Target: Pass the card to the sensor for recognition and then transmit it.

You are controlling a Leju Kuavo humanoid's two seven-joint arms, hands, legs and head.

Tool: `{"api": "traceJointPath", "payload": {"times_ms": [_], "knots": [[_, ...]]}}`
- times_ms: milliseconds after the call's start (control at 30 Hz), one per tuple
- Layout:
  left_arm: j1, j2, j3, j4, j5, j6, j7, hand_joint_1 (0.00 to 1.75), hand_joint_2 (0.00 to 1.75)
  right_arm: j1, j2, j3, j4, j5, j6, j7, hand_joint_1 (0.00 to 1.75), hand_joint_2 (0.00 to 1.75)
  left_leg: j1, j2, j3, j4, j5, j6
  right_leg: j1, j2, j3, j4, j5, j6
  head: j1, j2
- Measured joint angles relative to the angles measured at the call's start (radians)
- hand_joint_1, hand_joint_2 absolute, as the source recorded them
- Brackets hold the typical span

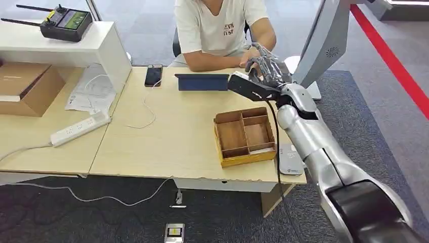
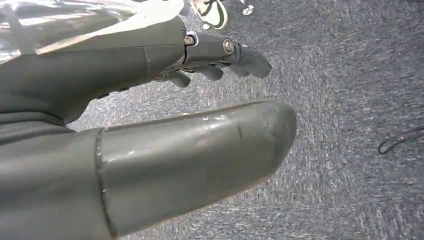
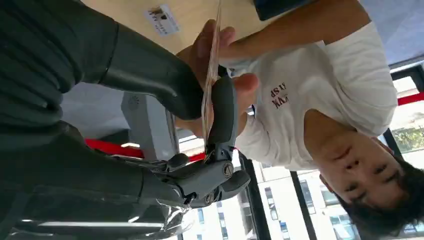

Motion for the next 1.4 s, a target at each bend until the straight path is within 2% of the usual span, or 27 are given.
{"api": "traceJointPath", "payload": {"times_ms": [400,433,467,700,733,900,1067,1233,1267,1333,1400], "knots": [[0.002,0.012,-0.003,0.000,0.000,-0.009,0.001,0.00,0.00,-0.017,0.010,0.005,0.120,-0.008,0.016,0.032,1.75,1.75,0.000,0.000,0.000,0.000,0.000,0.000,0.000,0.000,0.000,0.000,0.000,0.000,0.000,0.000],[0.003,0.013,-0.005,0.000,0.000,-0.009,0.003,0.00,0.00,-0.016,0.010,0.005,0.125,-0.009,0.015,0.032,1.08,1.75,0.000,0.000,0.000,0.000,0.000,0.000,0.000,0.000,0.000,0.000,0.000,0.000,0.000,0.000],[0.003,0.014,-0.006,0.000,0.000,-0.009,0.003,0.00,0.00,-0.017,0.011,0.005,0.129,-0.009,0.014,0.032,0.00,1.75,0.000,0.000,0.000,0.000,0.000,0.000,0.000,0.000,0.000,0.000,0.000,0.000,0.000,0.000],[0.003,0.014,-0.009,0.000,0.000,-0.009,0.003,0.00,0.00,-0.026,0.014,0.006,0.151,-0.022,-0.029,0.017,0.00,1.75,0.000,0.000,0.000,0.000,0.000,0.000,0.000,0.000,0.000,0.000,0.000,0.000,0.000,0.000],[0.003,0.014,-0.010,0.000,0.000,-0.008,0.003,0.00,0.00,-0.026,0.014,0.006,0.152,-0.024,-0.032,0.014,0.00,0.00,0.000,0.000,0.000,0.000,0.000,0.000,0.000,0.000,0.000,0.000,0.000,0.000,0.000,0.000],[0.003,0.014,-0.015,0.000,0.002,-0.004,0.013,0.00,0.00,-0.031,0.021,0.006,0.160,-0.040,-0.055,-0.009,0.00,0.00,0.000,0.000,0.000,0.000,0.000,0.000,0.000,0.000,0.000,0.000,0.000,0.000,0.000,0.000],[0.003,0.014,-0.015,0.000,0.008,-0.001,0.016,0.00,0.00,-0.044,0.027,0.006,0.159,-0.088,-0.093,-0.059,0.00,0.00,0.000,0.000,0.000,0.000,0.000,0.000,0.000,0.000,0.000,0.000,0.000,0.000,0.000,0.000],[0.004,0.013,-0.015,0.000,0.024,0.016,0.023,0.00,0.00,-0.064,0.025,-0.019,0.136,-0.275,-0.130,-0.166,0.00,0.00,0.000,0.000,0.000,0.000,0.000,0.000,0.000,0.000,0.000,0.000,0.000,0.000,0.000,0.000],[0.004,0.013,-0.015,0.000,0.026,0.016,0.024,0.00,0.00,-0.067,0.023,-0.026,0.127,-0.311,-0.130,-0.180,0.00,1.75,0.000,0.000,0.001,0.000,0.000,0.000,0.000,0.000,0.000,0.000,0.000,0.000,0.000,0.000],[0.004,0.011,-0.015,0.000,0.027,0.016,0.025,0.00,0.00,-0.071,0.015,-0.042,0.106,-0.375,-0.132,-0.200,0.00,1.75,0.000,0.000,0.000,0.000,0.000,0.000,0.000,0.000,0.000,0.000,0.000,0.000,0.000,0.000],[0.004,0.008,-0.015,0.000,0.033,0.018,0.026,0.00,0.00,-0.061,-0.006,-0.068,0.049,-0.459,-0.139,-0.192,0.00,1.75,0.000,0.000,0.001,0.001,0.000,0.000,0.000,0.000,-0.001,-0.001,0.000,0.000,-0.001,0.000]]}}
